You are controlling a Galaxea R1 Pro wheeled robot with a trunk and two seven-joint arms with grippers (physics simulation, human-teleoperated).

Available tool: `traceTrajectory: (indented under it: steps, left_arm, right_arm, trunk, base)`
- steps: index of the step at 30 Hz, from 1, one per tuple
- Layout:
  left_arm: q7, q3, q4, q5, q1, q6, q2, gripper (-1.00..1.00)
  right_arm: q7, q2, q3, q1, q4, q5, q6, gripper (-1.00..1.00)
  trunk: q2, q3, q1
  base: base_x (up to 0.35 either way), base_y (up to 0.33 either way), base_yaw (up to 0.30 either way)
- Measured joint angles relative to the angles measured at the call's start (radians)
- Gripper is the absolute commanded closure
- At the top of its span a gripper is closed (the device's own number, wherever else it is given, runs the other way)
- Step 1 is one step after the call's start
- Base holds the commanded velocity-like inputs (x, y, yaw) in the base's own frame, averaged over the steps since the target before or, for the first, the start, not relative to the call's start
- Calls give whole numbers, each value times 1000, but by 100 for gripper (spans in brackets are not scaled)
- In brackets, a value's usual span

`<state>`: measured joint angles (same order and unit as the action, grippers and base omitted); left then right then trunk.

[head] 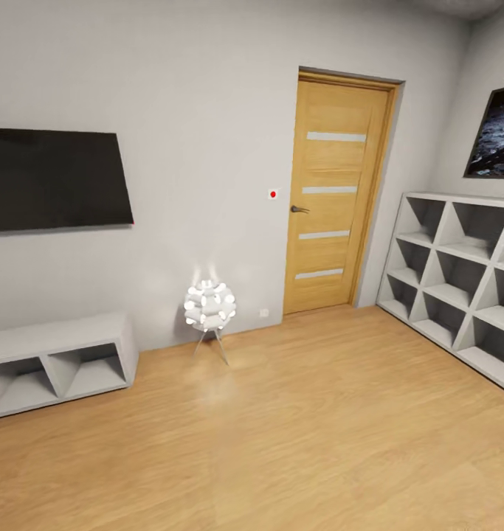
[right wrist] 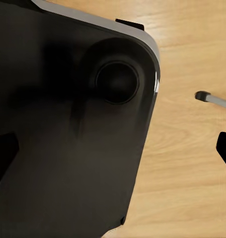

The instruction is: Attach the digital camera to the camera tripod in the bedroom.

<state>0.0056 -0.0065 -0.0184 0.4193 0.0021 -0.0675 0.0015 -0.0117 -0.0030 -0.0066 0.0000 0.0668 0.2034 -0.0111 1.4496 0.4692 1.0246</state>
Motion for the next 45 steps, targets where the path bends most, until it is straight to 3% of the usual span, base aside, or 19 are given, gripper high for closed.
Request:
traceTrajectory:
  steps: [45]
  left_arm:
    - [1, 5, 1, 4, 0, 0, 0, -100]
  right_arm:
    - [0, 1, 0, 0, 0, 0, 0, -100]
  trunk:
    - [0, 0, 0]
  base:
    - [13, 12, -244]
